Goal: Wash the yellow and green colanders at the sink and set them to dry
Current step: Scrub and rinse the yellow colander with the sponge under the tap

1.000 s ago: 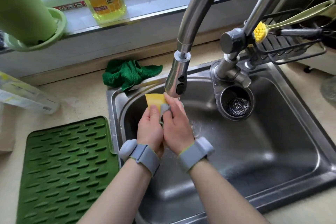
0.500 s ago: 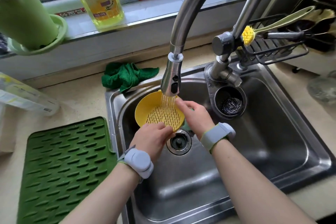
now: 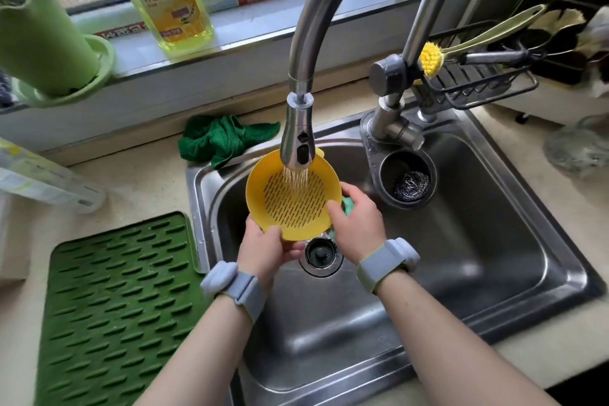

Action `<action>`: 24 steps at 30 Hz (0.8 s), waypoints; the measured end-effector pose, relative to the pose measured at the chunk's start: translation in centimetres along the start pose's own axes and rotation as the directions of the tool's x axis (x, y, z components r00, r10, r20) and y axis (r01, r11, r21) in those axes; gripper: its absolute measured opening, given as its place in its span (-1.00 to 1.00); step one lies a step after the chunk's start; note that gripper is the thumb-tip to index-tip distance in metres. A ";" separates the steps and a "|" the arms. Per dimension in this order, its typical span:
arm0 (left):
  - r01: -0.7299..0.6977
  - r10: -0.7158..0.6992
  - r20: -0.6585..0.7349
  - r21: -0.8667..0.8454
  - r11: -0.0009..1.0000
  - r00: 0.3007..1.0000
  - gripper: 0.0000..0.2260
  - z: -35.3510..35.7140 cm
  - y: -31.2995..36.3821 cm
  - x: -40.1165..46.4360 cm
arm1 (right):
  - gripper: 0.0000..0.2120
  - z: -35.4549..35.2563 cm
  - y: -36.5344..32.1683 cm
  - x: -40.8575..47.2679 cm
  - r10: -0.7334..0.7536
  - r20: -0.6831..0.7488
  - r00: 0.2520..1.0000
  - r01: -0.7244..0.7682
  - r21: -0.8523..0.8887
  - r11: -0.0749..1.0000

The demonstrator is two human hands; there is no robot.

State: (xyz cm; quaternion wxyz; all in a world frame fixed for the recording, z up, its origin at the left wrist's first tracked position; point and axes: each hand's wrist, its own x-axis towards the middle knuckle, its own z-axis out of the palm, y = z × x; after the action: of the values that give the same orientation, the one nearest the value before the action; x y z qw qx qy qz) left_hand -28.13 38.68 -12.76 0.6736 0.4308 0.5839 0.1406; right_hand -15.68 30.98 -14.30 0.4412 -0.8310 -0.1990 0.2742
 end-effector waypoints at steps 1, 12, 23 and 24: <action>-0.002 0.000 -0.033 -0.037 0.999 0.999 -0.59 0.2 0.3 0.2 | -0.72 -0.4 0.0 0.0 0.010 0.029 1.000 -0.011 0.029 1.000; 0.144 -0.133 0.060 -0.261 0.954 0.989 -0.59 4.8 -1.4 0.8 | -0.78 -6.1 1.0 1.4 0.351 0.026 0.936 -0.299 0.585 0.754; 0.150 -0.152 -0.111 -0.029 0.988 0.982 -0.62 -1.5 -3.3 0.5 | -0.84 -5.4 0.7 1.4 0.360 0.061 0.931 -0.337 0.519 0.785; 0.084 -0.081 -0.131 0.018 0.996 0.988 -0.55 -1.6 -2.9 0.7 | -0.87 -4.9 0.4 1.4 0.350 0.092 0.932 -0.350 0.479 0.805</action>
State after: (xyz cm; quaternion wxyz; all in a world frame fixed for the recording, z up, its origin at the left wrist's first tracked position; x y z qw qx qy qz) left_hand -30.30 38.14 -15.30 0.6342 0.4041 0.6455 0.1335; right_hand -11.44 28.52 -12.79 0.5779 -0.7153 0.0332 0.3915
